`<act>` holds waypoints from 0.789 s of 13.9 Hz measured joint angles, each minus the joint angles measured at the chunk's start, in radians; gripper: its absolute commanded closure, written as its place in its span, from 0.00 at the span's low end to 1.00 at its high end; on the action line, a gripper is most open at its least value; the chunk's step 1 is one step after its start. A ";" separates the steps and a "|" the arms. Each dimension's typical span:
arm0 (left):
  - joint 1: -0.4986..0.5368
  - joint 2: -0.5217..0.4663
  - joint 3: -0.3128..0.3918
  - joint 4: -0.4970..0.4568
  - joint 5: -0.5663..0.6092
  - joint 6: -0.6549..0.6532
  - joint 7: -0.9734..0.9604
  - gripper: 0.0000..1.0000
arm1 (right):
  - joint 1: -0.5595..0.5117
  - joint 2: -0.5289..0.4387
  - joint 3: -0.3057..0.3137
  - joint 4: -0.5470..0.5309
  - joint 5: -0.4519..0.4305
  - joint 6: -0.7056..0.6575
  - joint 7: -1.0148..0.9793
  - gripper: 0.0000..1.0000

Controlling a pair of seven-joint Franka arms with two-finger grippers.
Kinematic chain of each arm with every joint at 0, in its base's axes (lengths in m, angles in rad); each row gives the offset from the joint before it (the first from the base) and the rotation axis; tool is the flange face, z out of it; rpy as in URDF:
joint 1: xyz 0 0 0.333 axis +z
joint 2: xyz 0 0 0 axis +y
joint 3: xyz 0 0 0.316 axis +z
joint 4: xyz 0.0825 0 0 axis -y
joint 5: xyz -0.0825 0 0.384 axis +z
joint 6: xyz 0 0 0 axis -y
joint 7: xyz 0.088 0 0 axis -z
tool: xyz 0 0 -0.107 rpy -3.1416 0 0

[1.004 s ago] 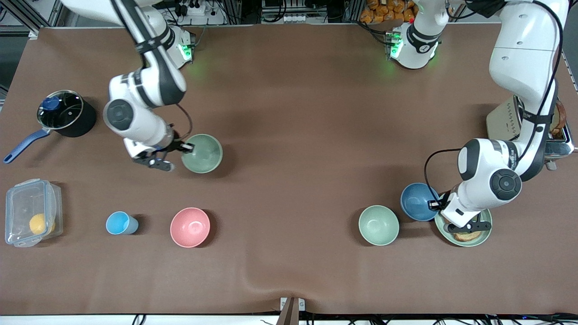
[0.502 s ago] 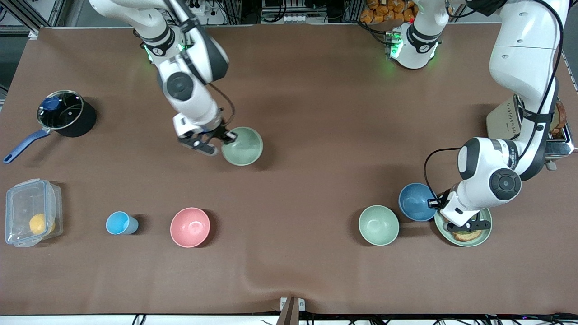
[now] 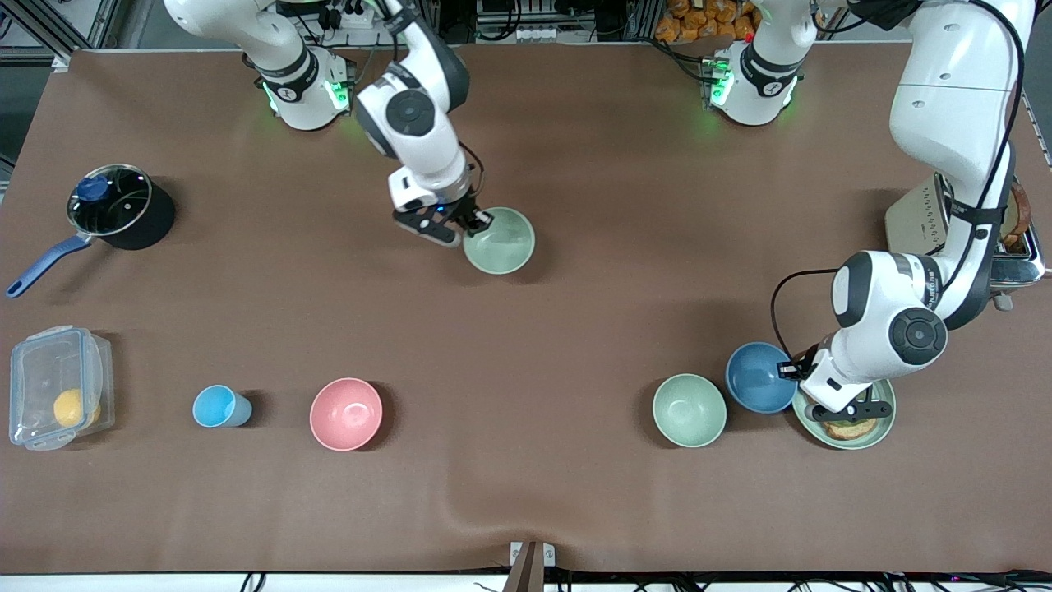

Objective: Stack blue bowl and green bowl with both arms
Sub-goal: 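Slide the green bowl with the right gripper toward the table center, then lift the blue bowl with the left gripper and carry it over the green bowl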

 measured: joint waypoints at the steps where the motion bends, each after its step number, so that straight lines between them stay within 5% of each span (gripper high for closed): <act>1: 0.000 -0.002 -0.001 0.001 0.000 -0.001 0.000 1.00 | 0.025 0.023 0.000 -0.003 0.000 0.039 0.033 1.00; 7: -0.004 -0.058 -0.003 0.005 0.000 -0.085 -0.043 1.00 | 0.124 0.148 -0.001 -0.007 0.000 0.204 0.151 1.00; 8: -0.008 -0.078 -0.007 0.005 0.000 -0.109 -0.044 1.00 | 0.125 0.147 -0.002 -0.006 0.000 0.206 0.151 0.60; 9: -0.011 -0.100 -0.015 0.006 0.000 -0.138 -0.046 1.00 | 0.124 0.148 -0.004 -0.006 0.000 0.206 0.151 0.01; 11: -0.015 -0.149 -0.037 0.006 0.000 -0.198 -0.062 1.00 | 0.123 0.148 -0.010 -0.006 0.000 0.204 0.158 0.00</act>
